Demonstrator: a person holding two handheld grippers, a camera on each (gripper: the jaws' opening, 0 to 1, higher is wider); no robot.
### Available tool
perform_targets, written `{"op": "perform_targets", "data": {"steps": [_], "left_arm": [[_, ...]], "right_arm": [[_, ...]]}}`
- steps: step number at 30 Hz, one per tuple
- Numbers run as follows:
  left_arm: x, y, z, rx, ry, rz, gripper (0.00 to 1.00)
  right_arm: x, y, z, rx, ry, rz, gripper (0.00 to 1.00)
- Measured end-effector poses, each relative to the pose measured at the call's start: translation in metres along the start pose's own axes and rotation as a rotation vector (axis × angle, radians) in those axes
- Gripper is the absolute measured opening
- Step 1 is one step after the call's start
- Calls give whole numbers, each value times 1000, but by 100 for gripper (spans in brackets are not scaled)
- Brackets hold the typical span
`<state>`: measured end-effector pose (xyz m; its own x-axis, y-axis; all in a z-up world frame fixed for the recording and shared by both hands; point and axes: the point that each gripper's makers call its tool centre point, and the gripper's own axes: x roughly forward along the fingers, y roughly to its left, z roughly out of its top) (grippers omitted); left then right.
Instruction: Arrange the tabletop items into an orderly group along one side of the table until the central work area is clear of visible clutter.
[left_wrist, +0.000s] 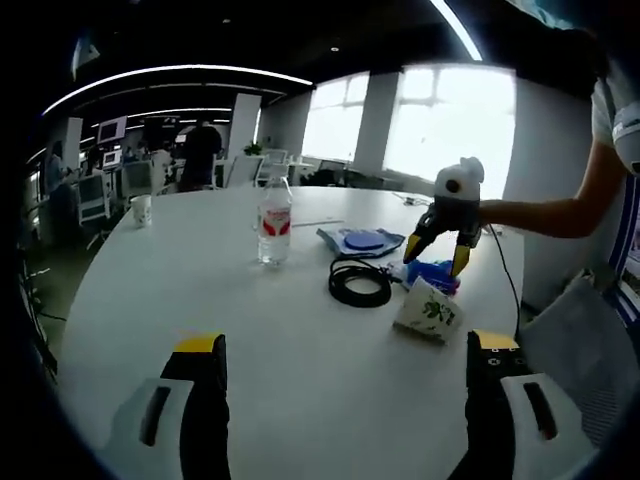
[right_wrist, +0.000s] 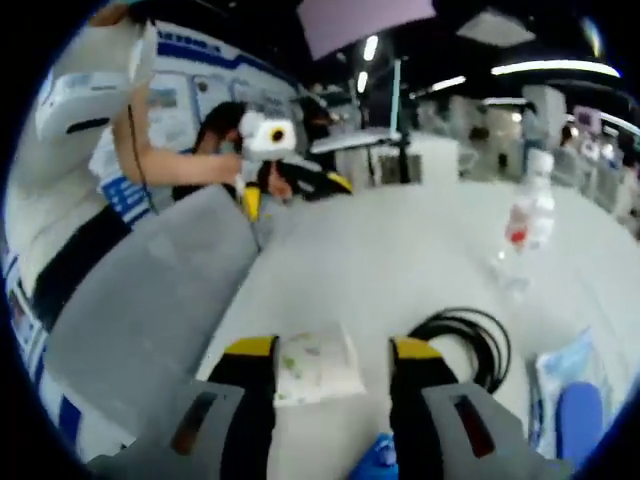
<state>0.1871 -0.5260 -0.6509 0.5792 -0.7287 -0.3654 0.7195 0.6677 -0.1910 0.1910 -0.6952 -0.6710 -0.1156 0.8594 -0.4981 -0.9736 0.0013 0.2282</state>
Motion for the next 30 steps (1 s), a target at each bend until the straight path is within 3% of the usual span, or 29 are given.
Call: {"op": "perform_targets", "data": {"steps": [4, 5, 6, 8, 14, 20, 22, 24, 27, 30], "left_arm": [[3, -6, -4, 15, 22, -9, 99], [2, -6, -4, 23, 27, -10, 99], [2, -7, -4, 26, 27, -11, 99], [0, -5, -3, 19, 19, -5, 99], [-2, -2, -4, 16, 17, 14, 99], [-2, -1, -2, 15, 12, 16, 99], [-1, -1, -2, 18, 12, 14, 99], [-1, -2, -1, 18, 10, 13, 99], [-2, -2, 0, 20, 5, 16, 99], [-2, -1, 0, 18, 4, 17, 99]], "right_arm": [[24, 3, -20, -29, 121, 130, 25], [29, 8, -11, -12, 77, 185, 22], [30, 8, -3, 32, 40, 194, 17], [29, 7, 4, 13, 10, 225, 7], [25, 12, 5, 79, 23, 283, 2], [15, 24, 20, 52, -30, 283, 0], [12, 20, 18, -11, -8, 232, 0], [9, 26, 16, 1, -5, 235, 0], [5, 24, 15, -51, 8, 188, 0], [-1, 27, 23, -110, -22, 155, 0]]}}
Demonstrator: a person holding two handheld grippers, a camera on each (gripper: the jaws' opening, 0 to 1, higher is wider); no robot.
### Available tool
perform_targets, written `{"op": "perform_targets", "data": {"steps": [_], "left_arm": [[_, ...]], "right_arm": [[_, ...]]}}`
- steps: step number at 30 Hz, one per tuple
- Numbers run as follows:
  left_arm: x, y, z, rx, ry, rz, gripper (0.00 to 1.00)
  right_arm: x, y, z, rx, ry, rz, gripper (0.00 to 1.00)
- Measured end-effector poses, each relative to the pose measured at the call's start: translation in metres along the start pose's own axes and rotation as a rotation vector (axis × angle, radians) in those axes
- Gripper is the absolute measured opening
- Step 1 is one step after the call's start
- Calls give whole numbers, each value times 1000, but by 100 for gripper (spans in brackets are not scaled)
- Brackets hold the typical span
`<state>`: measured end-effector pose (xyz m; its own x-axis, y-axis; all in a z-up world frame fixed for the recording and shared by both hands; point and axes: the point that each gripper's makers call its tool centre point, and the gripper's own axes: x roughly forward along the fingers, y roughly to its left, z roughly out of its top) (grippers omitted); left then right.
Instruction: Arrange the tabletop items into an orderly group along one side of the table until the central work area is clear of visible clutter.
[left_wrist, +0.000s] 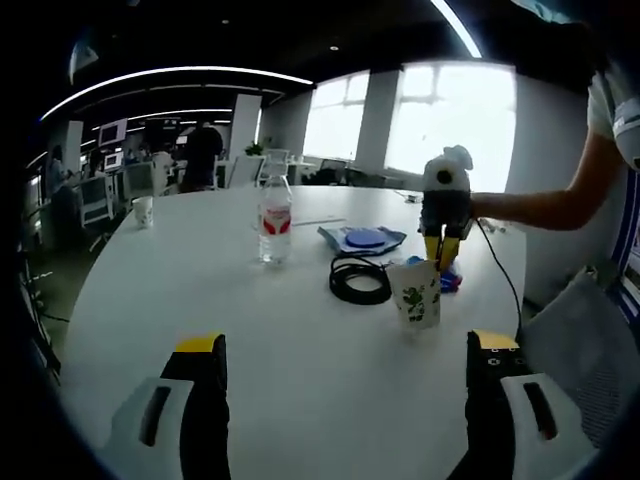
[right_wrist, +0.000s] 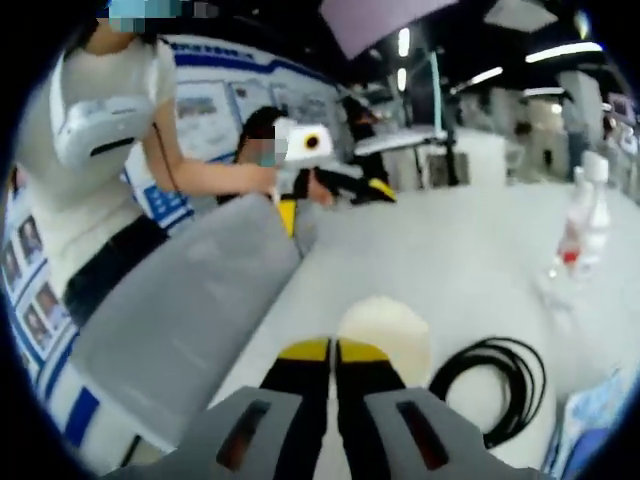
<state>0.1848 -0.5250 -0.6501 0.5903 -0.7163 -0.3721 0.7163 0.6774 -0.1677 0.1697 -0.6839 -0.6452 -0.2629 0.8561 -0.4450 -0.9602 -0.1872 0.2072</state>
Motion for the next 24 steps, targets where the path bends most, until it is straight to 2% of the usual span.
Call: {"op": "perform_targets", "data": {"steps": [1, 4, 7, 11, 15, 24], "left_arm": [[0, 0, 0, -1, 0, 0, 99], [1, 0, -2, 1, 7, -1, 99], [1, 0, -3, 3, 9, -4, 99], [2, -1, -3, 5, 9, -5, 99], [1, 0, -3, 6, 10, -3, 99], [2, 1, -7, 13, 23, 2, 99]], "right_arm": [[-1, 0, 2, -13, -4, -11, 0], [-9, -7, 3, -139, 28, -65, 0], [-12, -9, 8, -202, 33, -87, 0], [-20, -20, 9, -302, 83, -121, 0], [-30, -37, 7, -359, 134, -144, 0], [-45, -78, 19, -408, 138, -186, 0]]}}
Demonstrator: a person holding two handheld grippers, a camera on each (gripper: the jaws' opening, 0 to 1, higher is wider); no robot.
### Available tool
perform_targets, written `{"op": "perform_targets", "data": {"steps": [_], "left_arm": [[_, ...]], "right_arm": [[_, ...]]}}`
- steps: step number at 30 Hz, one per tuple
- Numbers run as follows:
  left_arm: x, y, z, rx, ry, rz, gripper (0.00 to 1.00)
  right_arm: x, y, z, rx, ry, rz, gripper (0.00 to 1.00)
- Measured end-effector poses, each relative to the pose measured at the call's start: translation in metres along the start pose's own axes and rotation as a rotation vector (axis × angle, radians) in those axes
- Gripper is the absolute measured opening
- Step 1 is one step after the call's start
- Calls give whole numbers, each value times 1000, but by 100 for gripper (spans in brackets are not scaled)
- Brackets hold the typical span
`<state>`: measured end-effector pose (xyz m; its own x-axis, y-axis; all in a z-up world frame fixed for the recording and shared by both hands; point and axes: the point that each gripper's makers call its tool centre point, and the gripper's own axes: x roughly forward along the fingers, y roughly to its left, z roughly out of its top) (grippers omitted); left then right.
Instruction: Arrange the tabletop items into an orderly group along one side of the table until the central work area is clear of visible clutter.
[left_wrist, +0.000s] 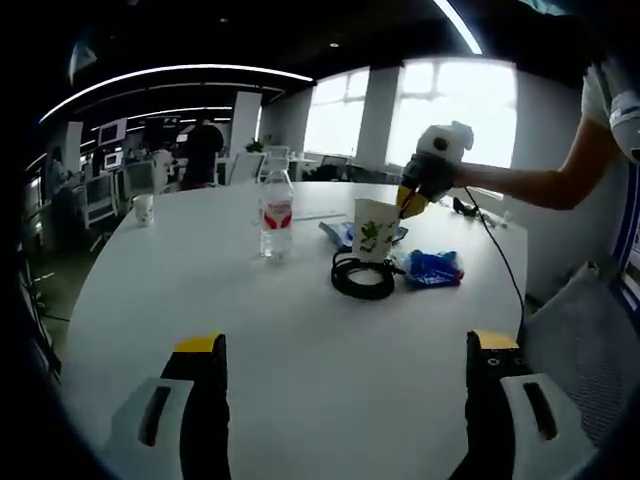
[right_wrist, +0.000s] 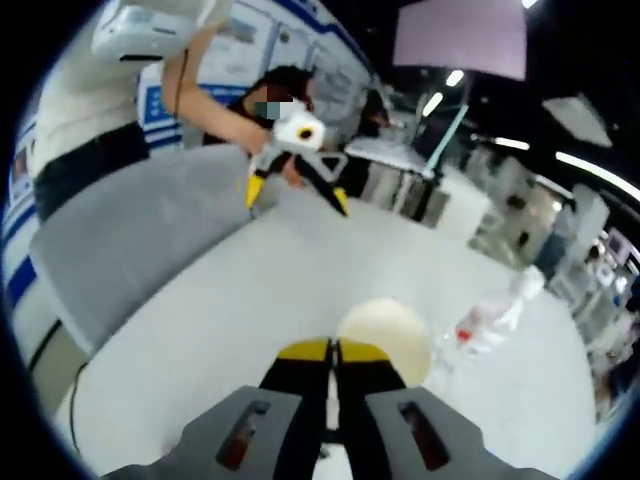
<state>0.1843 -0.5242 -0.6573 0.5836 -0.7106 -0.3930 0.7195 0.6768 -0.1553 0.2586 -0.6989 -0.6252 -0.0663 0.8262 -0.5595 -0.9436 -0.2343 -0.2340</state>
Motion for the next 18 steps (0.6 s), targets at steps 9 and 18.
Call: {"op": "perform_targets", "data": {"steps": [9, 18], "left_arm": [[5, -6, 7, 68, -8, -4, 98], [6, -4, -1, 108, 37, 15, 97]], "right_arm": [[-3, -45, -24, 11, 33, -33, 0], [3, -78, -48, -11, 74, -46, 0]]}}
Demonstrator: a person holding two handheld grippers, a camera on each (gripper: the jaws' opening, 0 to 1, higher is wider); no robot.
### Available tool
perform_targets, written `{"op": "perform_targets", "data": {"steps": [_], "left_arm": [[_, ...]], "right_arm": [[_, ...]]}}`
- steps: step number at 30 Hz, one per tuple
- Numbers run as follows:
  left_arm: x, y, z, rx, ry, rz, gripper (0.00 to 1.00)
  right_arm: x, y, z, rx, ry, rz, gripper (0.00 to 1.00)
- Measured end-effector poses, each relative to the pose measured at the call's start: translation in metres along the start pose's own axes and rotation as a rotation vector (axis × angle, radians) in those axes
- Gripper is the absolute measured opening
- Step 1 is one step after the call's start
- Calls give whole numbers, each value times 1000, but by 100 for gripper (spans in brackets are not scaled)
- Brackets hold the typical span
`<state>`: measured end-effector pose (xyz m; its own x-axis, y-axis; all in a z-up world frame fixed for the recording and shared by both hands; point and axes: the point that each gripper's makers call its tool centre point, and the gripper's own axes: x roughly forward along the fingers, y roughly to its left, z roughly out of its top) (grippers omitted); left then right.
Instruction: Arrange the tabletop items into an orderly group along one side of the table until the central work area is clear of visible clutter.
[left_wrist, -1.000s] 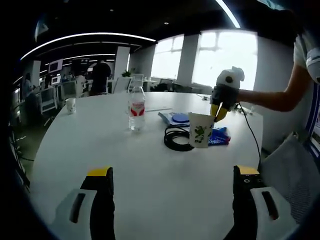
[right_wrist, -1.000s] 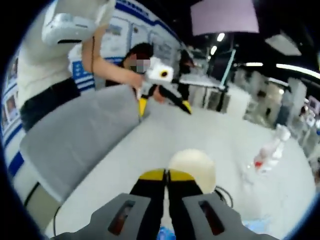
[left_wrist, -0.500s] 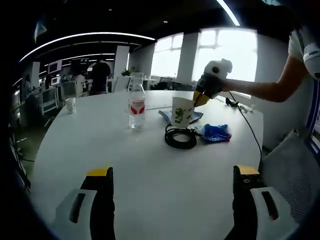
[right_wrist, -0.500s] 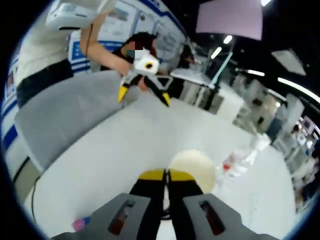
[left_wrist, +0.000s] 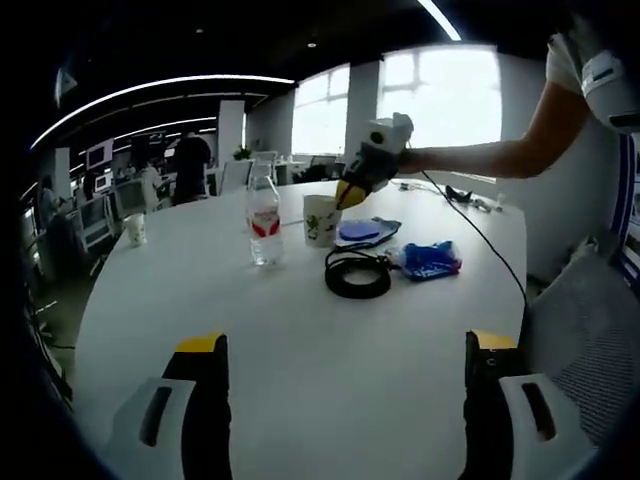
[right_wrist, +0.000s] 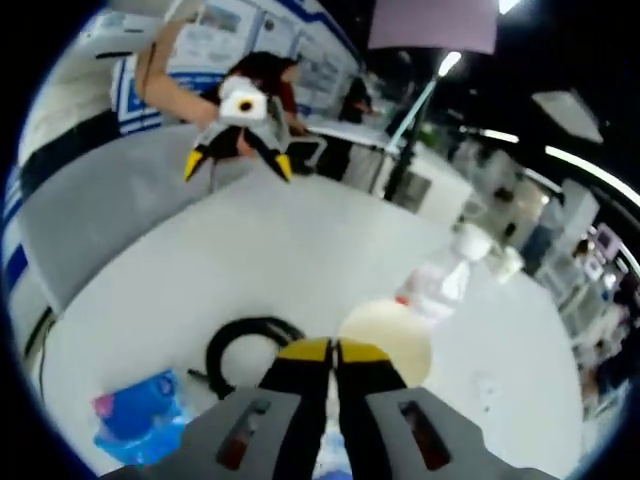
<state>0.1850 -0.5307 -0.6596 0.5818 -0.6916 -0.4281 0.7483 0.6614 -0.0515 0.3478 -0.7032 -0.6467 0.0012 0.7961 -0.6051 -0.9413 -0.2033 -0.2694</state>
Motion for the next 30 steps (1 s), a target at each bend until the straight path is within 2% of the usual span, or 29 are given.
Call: {"op": "perform_targets", "data": {"steps": [5, 12, 23, 30], "left_arm": [[-1, 3, 2, -10, -15, 9, 97], [-3, 7, -1, -7, -3, 29, 96], [-3, 13, -3, -14, -1, 46, 97], [-3, 12, -6, -11, 11, 46, 97]], "right_arm": [[5, -10, -10, -49, 33, 23, 0], [12, -16, -23, -84, 56, 45, 0], [22, -17, -29, -84, 59, 74, 0], [22, -23, -35, -76, 58, 58, 0]]}}
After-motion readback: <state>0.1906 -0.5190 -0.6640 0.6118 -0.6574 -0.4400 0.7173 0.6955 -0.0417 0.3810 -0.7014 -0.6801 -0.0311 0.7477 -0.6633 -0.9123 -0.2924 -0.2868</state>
